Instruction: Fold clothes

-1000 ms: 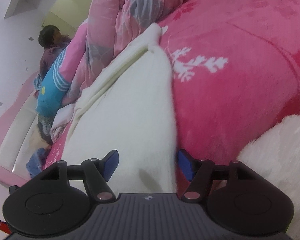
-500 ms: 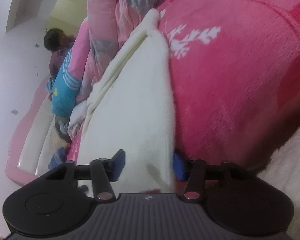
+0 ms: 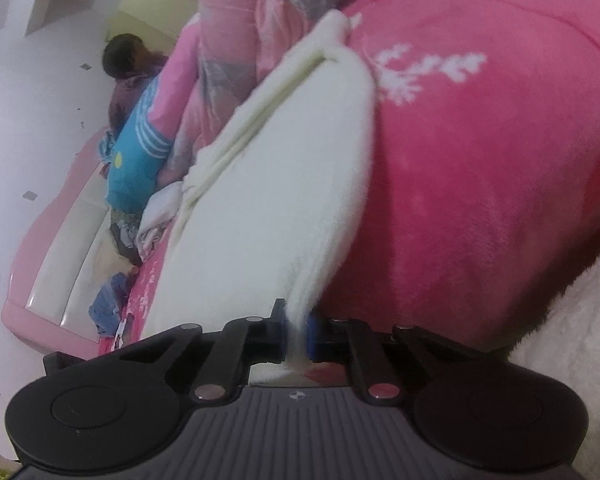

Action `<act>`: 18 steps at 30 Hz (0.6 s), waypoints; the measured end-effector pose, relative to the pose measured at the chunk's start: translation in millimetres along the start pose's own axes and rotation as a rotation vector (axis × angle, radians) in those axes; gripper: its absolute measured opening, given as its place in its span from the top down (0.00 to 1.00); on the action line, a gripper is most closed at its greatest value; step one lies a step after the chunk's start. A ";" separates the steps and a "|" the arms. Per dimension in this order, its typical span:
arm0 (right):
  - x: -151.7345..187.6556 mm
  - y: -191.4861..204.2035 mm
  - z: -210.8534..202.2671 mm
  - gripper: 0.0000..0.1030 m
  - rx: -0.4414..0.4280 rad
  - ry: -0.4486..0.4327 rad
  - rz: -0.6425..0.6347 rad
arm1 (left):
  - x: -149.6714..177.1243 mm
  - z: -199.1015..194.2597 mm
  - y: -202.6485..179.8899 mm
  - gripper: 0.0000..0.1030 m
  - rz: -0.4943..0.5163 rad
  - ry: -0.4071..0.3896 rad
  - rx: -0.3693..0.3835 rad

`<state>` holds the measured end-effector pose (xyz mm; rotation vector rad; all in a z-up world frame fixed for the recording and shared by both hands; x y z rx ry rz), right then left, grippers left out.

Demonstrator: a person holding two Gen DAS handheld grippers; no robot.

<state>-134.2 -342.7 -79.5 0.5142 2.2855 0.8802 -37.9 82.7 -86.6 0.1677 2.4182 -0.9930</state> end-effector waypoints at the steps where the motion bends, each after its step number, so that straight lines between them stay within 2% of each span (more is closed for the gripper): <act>1: -0.8 3.3 -2.3 0.91 -0.004 -0.010 -0.007 | -0.8 -2.9 -1.8 0.90 0.003 -0.010 0.003; 11: -21.0 41.7 -14.4 0.92 -0.069 -0.095 -0.084 | -22.3 -30.8 -19.1 0.93 -0.017 -0.130 0.112; 18: -54.1 66.8 -13.6 0.92 -0.122 -0.169 -0.127 | -57.8 -34.7 -30.9 0.93 -0.015 -0.208 0.180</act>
Point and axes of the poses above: each gripper's, at about its wrist camera, not at the fingertips, and z roughly the way its jaws point, y to its left, x to its underside, the point moved 4 cm from there along z, roughly the way its jaws point, and after that the axes turned 6 degrees about x, right-handed, at the moved point
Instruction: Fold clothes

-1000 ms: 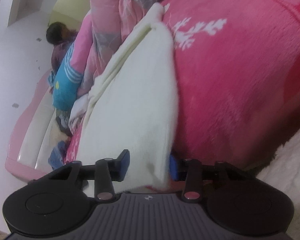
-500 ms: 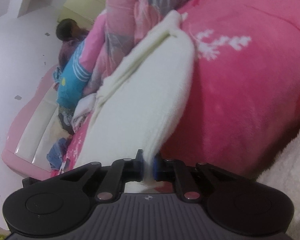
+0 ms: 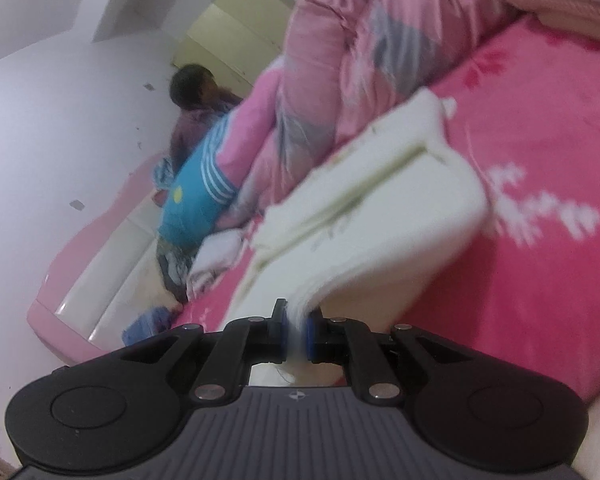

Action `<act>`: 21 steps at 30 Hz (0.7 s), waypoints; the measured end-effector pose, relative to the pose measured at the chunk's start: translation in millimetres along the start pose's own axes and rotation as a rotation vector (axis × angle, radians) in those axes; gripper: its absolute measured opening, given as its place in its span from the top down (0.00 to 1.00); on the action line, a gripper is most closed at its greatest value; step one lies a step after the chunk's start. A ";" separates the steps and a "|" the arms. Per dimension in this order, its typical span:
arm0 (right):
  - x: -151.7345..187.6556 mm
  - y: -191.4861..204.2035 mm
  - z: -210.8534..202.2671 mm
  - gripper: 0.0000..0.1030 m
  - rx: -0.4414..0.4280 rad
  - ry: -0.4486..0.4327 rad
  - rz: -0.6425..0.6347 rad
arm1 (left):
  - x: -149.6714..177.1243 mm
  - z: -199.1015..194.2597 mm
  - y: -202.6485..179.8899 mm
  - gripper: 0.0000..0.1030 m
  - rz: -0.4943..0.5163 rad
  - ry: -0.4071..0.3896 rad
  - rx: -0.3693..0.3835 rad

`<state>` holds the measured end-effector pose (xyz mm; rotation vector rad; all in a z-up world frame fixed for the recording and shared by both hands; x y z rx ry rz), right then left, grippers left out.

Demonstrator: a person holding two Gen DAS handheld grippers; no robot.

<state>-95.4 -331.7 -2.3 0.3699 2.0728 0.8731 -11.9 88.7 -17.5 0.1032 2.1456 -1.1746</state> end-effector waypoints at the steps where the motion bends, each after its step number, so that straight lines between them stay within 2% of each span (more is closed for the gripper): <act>1: -7.3 2.2 3.0 0.92 -0.005 -0.012 -0.006 | -7.2 2.2 -1.3 0.93 0.005 -0.015 0.006; 6: -49.0 8.6 20.8 0.92 -0.042 -0.089 -0.035 | -48.6 25.1 6.4 0.93 0.008 -0.091 -0.004; 12: -112.1 6.2 66.9 0.92 -0.063 -0.152 -0.074 | -107.9 68.3 20.9 0.93 0.009 -0.155 -0.042; 16: -154.3 -9.2 108.3 0.92 -0.052 -0.171 -0.048 | -149.1 108.0 36.0 0.93 0.010 -0.150 -0.087; 21: -190.1 -40.4 163.6 0.92 -0.024 -0.171 0.000 | -188.9 164.0 61.5 0.93 -0.004 -0.106 -0.138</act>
Point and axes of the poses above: each gripper's, at about its wrist camera, not at the fingertips, and z roughly the way its jaws point, y to its left, x to its underside, the point moved 4 cm from there along z, roughly the way its jaws point, and after that the axes turned 6 degrees about x, right-handed, at the moved point
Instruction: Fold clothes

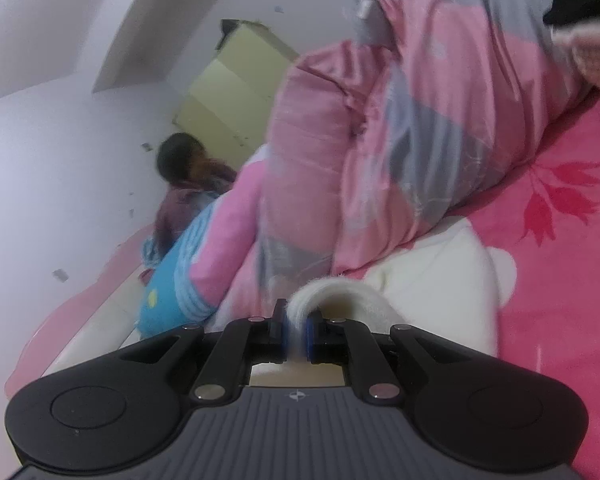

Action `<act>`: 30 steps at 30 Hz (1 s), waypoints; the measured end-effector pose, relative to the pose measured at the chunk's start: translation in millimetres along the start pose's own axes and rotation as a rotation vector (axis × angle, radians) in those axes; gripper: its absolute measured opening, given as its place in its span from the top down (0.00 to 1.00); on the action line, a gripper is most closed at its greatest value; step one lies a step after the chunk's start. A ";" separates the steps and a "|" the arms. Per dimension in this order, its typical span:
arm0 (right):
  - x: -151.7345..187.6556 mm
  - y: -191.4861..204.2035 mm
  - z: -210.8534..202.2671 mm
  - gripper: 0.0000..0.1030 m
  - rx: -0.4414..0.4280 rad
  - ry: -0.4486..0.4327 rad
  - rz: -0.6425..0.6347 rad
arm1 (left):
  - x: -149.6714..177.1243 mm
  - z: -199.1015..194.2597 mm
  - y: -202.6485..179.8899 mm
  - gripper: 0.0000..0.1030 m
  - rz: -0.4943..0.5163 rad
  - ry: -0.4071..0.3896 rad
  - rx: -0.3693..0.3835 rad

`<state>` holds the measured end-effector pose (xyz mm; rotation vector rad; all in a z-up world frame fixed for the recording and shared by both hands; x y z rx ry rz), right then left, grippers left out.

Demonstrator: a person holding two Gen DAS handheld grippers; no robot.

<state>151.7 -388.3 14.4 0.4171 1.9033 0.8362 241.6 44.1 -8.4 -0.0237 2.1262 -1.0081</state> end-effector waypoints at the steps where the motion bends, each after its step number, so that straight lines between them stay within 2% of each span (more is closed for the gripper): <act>1: -3.9 -6.9 12.0 0.92 0.008 0.004 0.011 | -5.1 12.2 3.6 0.93 -0.001 0.010 -0.011; 6: -13.6 -48.2 59.5 0.92 0.056 0.014 0.087 | -15.0 59.5 25.9 0.93 -0.009 0.034 -0.065; 9: -12.9 -71.4 81.8 0.92 0.098 0.032 0.127 | -14.3 76.5 45.0 0.90 -0.057 0.039 -0.071; 12: -4.7 -100.8 102.1 0.92 0.144 0.112 0.238 | -15.0 81.4 59.8 0.89 -0.133 0.045 -0.038; 13: -3.5 -107.9 104.1 0.91 0.129 0.128 0.284 | -17.6 73.6 61.4 0.86 -0.170 0.025 -0.017; 14: -4.1 -112.6 102.1 0.88 0.100 0.130 0.322 | -20.4 65.7 63.1 0.77 -0.207 0.005 0.004; 15: -5.9 -115.8 97.6 0.73 0.081 0.126 0.358 | -23.1 57.8 64.8 0.70 -0.244 -0.015 0.025; 16: -8.0 -118.2 88.2 0.63 0.066 0.100 0.391 | -25.9 49.8 66.5 0.58 -0.281 -0.035 0.046; 17: -10.2 -120.5 78.4 0.48 0.051 0.071 0.423 | -28.9 40.1 67.7 0.46 -0.310 -0.059 0.063; 18: -10.8 -121.6 66.1 0.37 0.044 0.047 0.447 | -32.5 24.6 66.9 0.42 -0.313 -0.094 0.066; 20: -11.8 -123.5 40.8 0.35 0.030 -0.001 0.494 | -38.4 -6.3 64.8 0.41 -0.316 -0.154 0.069; 21: -12.3 -124.6 28.1 0.35 0.024 -0.026 0.517 | -36.5 -21.0 61.3 0.40 -0.303 -0.152 0.060; 24: 0.2 -116.7 -14.8 0.34 -0.017 -0.027 0.570 | -14.1 -58.3 48.1 0.39 -0.243 -0.079 0.026; 27: 31.1 -96.5 -45.4 0.34 -0.026 0.052 0.594 | 23.5 -80.2 31.2 0.39 -0.188 0.018 0.013; 30: 72.6 -79.0 -60.2 0.34 0.018 0.178 0.618 | 66.4 -87.3 22.2 0.38 -0.180 0.093 0.014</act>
Point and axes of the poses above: each gripper's, at about its wrist camera, not at the fingertips, and z roughly the way its jaws point, y to its left, x to its underside, the point moved 4 cm from there along z, roughly the way its jaws point, and after that the axes turned 6 degrees about x, right-handed, at the moved point
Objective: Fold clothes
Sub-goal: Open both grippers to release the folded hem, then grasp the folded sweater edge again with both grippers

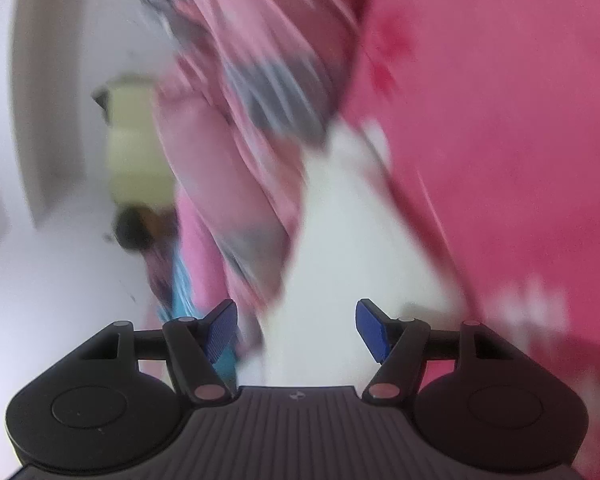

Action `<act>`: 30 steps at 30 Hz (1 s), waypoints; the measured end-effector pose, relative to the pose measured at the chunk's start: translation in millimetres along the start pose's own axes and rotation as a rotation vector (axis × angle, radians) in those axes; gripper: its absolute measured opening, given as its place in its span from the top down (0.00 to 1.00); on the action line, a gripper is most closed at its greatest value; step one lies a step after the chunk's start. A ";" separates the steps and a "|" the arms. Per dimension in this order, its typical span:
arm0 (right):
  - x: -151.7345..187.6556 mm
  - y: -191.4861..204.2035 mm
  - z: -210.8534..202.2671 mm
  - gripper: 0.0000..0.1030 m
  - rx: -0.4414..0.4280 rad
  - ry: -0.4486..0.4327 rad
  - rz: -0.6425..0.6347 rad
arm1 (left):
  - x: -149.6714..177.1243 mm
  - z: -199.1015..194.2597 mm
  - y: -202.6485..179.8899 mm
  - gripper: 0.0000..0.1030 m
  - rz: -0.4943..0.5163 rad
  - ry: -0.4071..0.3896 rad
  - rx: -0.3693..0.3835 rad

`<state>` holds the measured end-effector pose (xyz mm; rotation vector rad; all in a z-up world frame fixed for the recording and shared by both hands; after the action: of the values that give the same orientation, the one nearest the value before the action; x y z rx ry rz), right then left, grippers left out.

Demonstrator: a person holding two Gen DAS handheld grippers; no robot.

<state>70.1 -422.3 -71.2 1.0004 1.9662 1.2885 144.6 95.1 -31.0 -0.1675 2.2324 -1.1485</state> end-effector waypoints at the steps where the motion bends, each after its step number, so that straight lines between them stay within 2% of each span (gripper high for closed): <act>1: 10.1 -3.8 4.3 0.34 0.032 0.025 -0.002 | 11.3 4.2 2.2 0.38 -0.004 0.013 -0.004; 3: 29.4 -11.4 13.8 0.34 0.097 0.072 -0.010 | 26.5 18.0 10.2 0.38 -0.031 0.022 -0.022; 5: 37.9 -21.0 26.9 0.36 0.136 0.073 -0.001 | 33.2 30.3 20.2 0.38 -0.051 -0.016 -0.041; 7: 35.9 -24.2 38.2 0.41 0.131 0.034 -0.007 | 35.5 40.3 27.8 0.40 -0.029 -0.086 -0.090; 10: 28.8 -24.8 47.2 0.45 0.094 -0.024 0.031 | 34.3 47.1 33.4 0.41 -0.066 -0.187 -0.080; 11: 26.5 -25.1 49.7 0.51 0.084 -0.040 0.039 | 32.3 48.9 32.7 0.43 -0.070 -0.214 -0.085; 12: 24.4 -27.9 53.2 0.57 0.079 -0.060 0.056 | 29.9 50.8 32.4 0.46 -0.074 -0.235 -0.095; 14: 17.9 -29.8 61.7 0.66 0.049 -0.094 0.085 | 26.7 54.5 32.2 0.62 -0.085 -0.271 -0.128; 15: 15.8 -31.2 63.9 0.70 0.031 -0.107 0.099 | 25.5 55.9 32.1 0.66 -0.090 -0.285 -0.144; 17: 11.9 -32.6 71.2 0.71 -0.004 -0.126 0.111 | 25.0 55.1 28.5 0.85 -0.081 -0.305 -0.177; 19: 10.5 -28.6 74.6 0.74 -0.008 -0.138 0.097 | 25.0 52.8 19.0 0.89 -0.047 -0.330 -0.204; 21: 10.6 -23.7 73.5 0.85 0.006 -0.152 0.076 | 24.4 45.4 8.1 0.90 -0.014 -0.356 -0.210; 26: 19.7 -1.7 51.0 0.87 -0.040 -0.202 -0.015 | 26.3 24.3 -6.5 0.91 0.000 -0.377 -0.198; 30: 33.1 5.8 34.0 0.87 -0.049 -0.192 -0.025 | 35.3 -0.5 -16.9 0.91 0.007 -0.372 -0.178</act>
<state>80.2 -376.5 -80.4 1.0326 1.7880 1.1757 113.3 71.8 -34.1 -0.4114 1.9950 -0.8338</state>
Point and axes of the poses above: each gripper's, at about its wrist camera, not at the fingertips, and z roughly the way its jaws point, y to its left, x to its underside, the point moved 4 cm from there along z, roughly the way its jaws point, and after that the axes turned 6 degrees about x, right-handed, at the moved point
